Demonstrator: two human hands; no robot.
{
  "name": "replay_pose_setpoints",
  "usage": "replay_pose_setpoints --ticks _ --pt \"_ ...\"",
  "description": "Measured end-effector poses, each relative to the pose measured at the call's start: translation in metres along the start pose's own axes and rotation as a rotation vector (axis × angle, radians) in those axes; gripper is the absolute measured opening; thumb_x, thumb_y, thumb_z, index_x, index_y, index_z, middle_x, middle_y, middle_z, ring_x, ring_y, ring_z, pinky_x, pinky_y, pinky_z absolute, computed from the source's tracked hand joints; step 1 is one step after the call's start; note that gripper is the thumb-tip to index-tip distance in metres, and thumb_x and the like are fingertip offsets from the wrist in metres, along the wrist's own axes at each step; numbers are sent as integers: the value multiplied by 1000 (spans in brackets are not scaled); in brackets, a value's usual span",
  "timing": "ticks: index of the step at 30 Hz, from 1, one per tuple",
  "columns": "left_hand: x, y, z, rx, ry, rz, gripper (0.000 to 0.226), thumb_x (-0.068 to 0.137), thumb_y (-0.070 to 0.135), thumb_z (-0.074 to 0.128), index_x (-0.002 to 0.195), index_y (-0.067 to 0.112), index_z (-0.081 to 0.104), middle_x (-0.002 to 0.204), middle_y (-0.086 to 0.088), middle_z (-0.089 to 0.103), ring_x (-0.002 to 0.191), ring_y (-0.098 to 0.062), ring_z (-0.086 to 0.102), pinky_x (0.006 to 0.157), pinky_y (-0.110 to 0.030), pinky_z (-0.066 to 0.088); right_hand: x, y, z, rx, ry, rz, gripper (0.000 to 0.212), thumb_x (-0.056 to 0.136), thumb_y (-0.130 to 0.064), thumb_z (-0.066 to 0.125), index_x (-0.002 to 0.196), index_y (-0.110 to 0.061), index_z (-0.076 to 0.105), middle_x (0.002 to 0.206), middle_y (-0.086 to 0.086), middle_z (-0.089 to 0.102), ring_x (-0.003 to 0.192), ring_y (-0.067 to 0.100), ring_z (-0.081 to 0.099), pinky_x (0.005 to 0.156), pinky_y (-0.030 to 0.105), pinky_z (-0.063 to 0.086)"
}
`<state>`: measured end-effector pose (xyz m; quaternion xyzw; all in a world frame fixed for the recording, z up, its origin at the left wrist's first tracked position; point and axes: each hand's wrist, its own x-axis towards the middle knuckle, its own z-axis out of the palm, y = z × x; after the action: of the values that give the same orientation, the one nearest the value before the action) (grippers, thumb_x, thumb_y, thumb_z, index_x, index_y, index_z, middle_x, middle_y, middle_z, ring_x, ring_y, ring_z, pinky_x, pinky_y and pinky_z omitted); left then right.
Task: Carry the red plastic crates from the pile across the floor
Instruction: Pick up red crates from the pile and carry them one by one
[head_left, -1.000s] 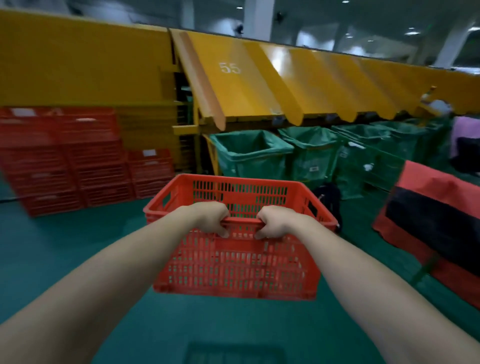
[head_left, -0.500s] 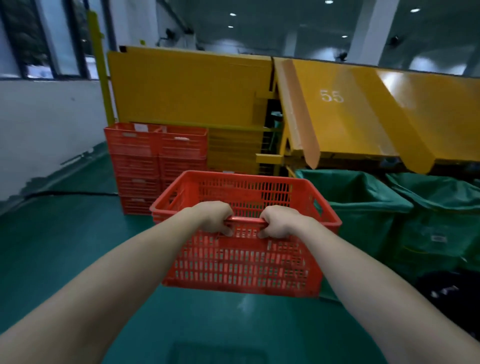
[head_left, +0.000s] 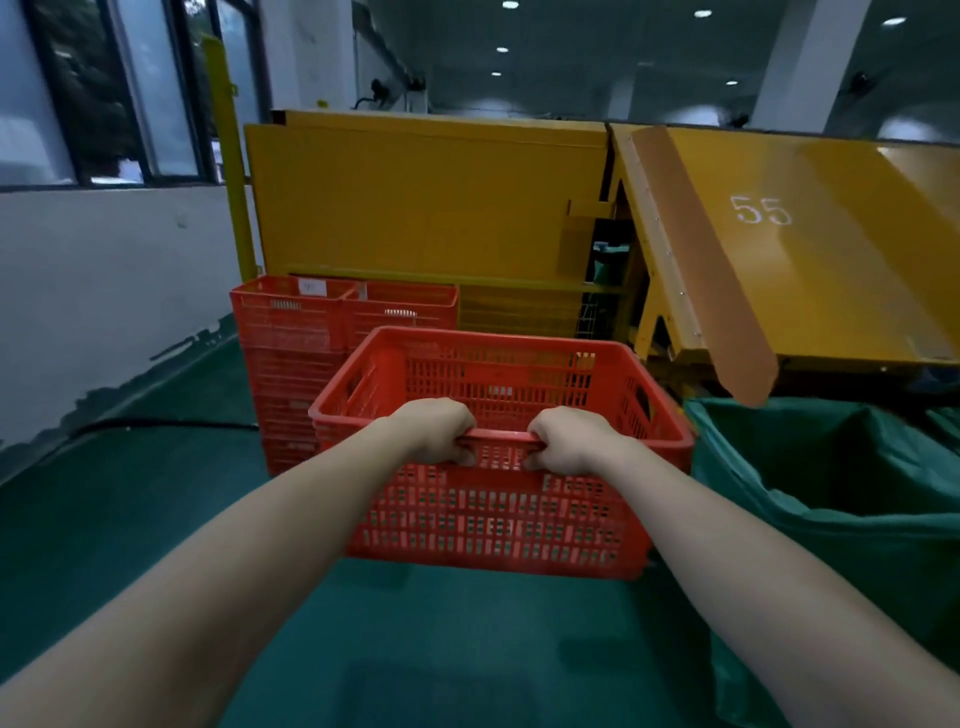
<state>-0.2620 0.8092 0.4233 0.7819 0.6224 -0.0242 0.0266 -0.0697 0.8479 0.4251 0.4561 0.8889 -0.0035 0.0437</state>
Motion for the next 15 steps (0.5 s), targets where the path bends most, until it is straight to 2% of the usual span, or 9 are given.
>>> replay_pose_setpoints --ticks 3,6,8,12,15 --pt "50 -52 -13 45 -2 24 22 88 37 65 98 17 64 99 -2 65 93 -24 61 76 -34 48 68 2 -9 5 23 35 18 89 -41 63 82 -26 57 79 -8 56 78 17 55 64 30 43" --pt "94 -92 -24 86 12 46 17 89 37 64 90 20 59 92 1 61 92 -24 60 74 -33 48 121 6 -17 1 56 62 18 90 -41 62 88 -23 61 85 -6 58 85 20 59 65 32 45" --pt "123 -114 -28 101 24 58 16 90 36 63 87 22 56 88 3 57 90 -23 60 73 -33 48 153 11 -20 -13 74 81 20 91 -41 60 93 -21 62 90 -4 61 89 22 61 66 33 47" --pt "182 -150 -32 119 71 62 20 90 37 62 95 18 62 94 0 64 90 -24 62 72 -36 50 218 31 -23 -48 116 101 22 92 -42 59 97 -22 63 98 -1 65 90 23 61 72 36 52" --pt "231 -173 -32 144 110 50 21 91 39 61 90 18 57 91 0 61 89 -25 61 67 -35 46 269 56 -24 -79 157 96 23 91 -42 59 100 -22 64 103 0 66 97 25 62 74 36 51"
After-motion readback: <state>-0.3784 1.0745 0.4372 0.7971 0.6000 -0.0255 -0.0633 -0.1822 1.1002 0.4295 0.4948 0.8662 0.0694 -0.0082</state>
